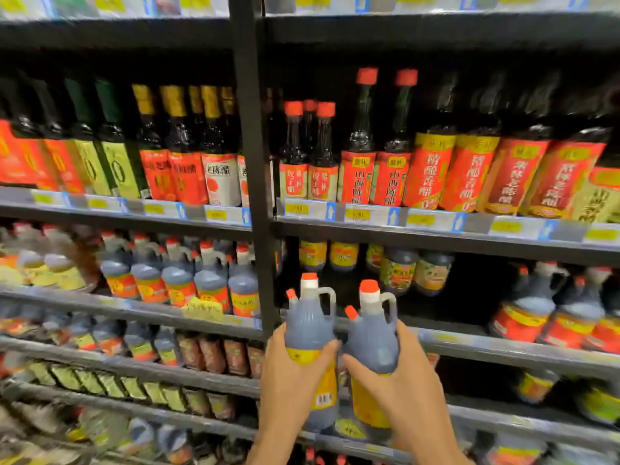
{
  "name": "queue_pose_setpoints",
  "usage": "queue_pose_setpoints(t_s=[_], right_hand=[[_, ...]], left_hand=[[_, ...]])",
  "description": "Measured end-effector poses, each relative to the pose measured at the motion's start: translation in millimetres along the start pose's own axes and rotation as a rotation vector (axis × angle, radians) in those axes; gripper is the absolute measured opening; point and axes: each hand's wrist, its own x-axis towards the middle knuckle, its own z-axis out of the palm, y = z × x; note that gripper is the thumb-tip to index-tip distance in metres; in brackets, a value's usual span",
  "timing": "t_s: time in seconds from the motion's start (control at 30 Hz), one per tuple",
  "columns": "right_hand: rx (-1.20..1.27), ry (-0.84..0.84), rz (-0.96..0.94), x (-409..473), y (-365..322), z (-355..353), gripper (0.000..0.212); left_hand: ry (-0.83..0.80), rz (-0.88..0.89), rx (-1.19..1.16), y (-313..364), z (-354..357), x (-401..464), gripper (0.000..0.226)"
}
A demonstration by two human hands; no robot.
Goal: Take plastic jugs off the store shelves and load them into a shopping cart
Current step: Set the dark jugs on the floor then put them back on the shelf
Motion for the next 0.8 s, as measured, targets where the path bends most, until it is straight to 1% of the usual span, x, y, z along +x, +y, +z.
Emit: queue_pose_setpoints(t_s=[0.1, 0.17, 0.23, 0.33, 0.37, 0.4, 0.47, 0.53, 0.63, 0.67, 0.7, 0.73, 0.8], right_hand=[[-0.071, -0.01, 0.062, 31, -3, 8, 0.094], [-0.117, 0.007, 0.089, 48, 0, 12, 0.102], [-0.156, 0.032, 0.121, 62, 4, 15, 0.111], [-0.147, 0.023, 0.136, 84, 7, 19, 0.101], [-0.143, 0.028, 0.127, 92, 8, 19, 0.101], [-0.145, 0.038, 0.111, 100, 9, 19, 0.102], [-0.139, 0.028, 0.102, 113, 11, 19, 0.1], [-0.115, 0.036, 0.116, 124, 12, 19, 0.097], [-0.117, 0.046, 0.117, 142, 13, 19, 0.073], [-0.093, 0.041, 0.118, 147, 13, 18, 0.069], [-0.059, 0.03, 0.128, 152, 13, 17, 0.069], [-0.035, 0.009, 0.138, 157, 12, 16, 0.069], [-0.02, -0.002, 0.155, 169, 11, 16, 0.068]], left_hand=[[-0.047, -0.005, -0.032, 3, 21, 46, 0.059], [-0.07, -0.006, -0.038, 5, 35, 77, 0.059], [-0.084, -0.029, -0.027, 6, 50, 109, 0.074], [-0.057, -0.066, 0.012, 4, 70, 158, 0.104], [-0.05, -0.083, 0.009, 6, 75, 172, 0.109], [-0.05, -0.083, -0.016, 11, 79, 183, 0.105], [-0.037, -0.045, -0.066, 16, 85, 203, 0.088], [0.008, 0.026, -0.059, 18, 90, 221, 0.083], [0.068, 0.106, 0.006, 14, 100, 244, 0.073], [0.061, 0.112, 0.04, 14, 103, 251, 0.069], [0.026, 0.101, 0.073, 14, 106, 254, 0.066], [-0.016, 0.042, 0.105, 10, 109, 259, 0.064], [-0.045, -0.019, 0.109, 1, 110, 265, 0.069]])
